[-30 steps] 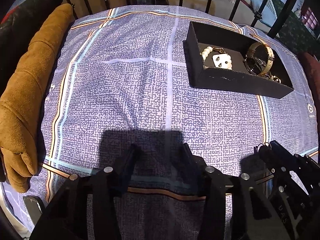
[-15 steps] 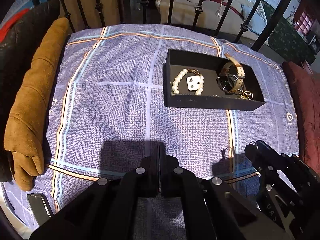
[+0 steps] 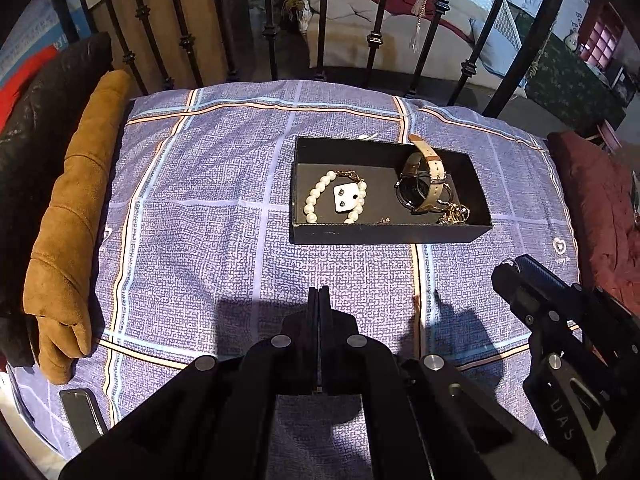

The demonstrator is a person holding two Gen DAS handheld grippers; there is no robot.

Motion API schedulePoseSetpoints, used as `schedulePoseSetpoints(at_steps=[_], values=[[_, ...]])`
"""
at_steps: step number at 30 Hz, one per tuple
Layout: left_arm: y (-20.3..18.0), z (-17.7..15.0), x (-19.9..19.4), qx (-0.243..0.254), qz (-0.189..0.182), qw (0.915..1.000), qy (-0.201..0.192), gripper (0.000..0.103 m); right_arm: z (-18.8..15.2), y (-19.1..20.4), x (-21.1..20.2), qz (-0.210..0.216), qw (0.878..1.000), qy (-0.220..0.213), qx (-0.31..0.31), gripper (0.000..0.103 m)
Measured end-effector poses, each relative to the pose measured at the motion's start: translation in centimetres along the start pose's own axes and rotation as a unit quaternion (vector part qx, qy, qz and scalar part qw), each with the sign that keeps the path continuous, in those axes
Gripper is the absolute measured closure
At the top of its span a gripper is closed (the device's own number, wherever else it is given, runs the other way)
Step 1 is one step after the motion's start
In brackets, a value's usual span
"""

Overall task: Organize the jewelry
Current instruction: 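Carry the small silver ring into the black box and release it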

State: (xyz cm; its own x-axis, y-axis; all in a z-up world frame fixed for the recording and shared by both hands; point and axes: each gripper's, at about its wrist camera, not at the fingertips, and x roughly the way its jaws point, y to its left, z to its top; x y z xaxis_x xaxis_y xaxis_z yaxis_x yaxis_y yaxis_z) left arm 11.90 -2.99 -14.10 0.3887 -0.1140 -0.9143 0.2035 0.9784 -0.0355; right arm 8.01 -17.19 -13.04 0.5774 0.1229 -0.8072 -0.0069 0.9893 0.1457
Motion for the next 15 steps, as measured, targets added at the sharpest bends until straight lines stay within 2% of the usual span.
schedulePoseSetpoints(at_steps=[7,15], values=[[-0.6,1.0,0.4,0.006,0.008,0.9999,-0.005,0.103,1.2,-0.9,0.3,0.000,1.000,-0.011,-0.001,0.082],[-1.4,4.5,1.1,0.011,0.014,0.9995,-0.024,0.103,4.6,-2.1,1.0,-0.010,0.999,-0.039,-0.002,0.082]])
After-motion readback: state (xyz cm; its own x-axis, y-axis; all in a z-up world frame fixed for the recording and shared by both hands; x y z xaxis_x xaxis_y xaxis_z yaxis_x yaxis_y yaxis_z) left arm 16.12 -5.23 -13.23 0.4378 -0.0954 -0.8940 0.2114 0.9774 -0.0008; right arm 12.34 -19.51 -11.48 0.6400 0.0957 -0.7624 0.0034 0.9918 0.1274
